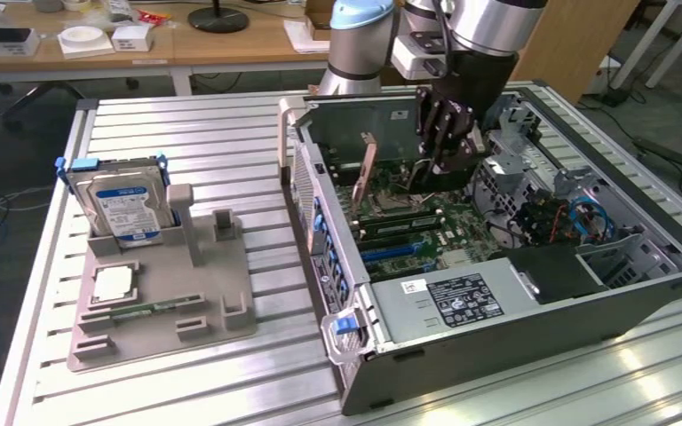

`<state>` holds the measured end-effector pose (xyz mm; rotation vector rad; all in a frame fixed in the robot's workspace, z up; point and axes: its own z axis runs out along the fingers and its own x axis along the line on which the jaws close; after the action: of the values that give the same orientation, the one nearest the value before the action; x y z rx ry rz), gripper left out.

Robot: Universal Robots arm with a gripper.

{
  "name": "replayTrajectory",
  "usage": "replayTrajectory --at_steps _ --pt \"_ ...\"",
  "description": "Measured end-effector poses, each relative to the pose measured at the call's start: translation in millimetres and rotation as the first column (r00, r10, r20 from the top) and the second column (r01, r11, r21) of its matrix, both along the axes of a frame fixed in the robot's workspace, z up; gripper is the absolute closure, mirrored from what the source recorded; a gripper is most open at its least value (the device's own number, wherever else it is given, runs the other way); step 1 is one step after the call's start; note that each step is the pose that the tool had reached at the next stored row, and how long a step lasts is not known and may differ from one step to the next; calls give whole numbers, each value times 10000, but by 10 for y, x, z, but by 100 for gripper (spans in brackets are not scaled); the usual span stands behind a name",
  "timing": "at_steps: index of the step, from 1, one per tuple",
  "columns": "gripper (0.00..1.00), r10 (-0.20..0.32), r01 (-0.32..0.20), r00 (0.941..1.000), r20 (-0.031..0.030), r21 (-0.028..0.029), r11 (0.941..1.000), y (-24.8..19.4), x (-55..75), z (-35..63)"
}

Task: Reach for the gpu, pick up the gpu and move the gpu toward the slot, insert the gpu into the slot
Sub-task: 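Insert the gpu into the slot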

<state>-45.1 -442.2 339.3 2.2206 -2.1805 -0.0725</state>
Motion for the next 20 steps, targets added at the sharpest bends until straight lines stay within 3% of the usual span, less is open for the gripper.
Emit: replayTrajectory --at_steps 11,20 --pt "74 10 -10 9999 165 0 10000 0 0 -48" --pt "74 -38 38 9998 190 0 10000 0 -5 -77"
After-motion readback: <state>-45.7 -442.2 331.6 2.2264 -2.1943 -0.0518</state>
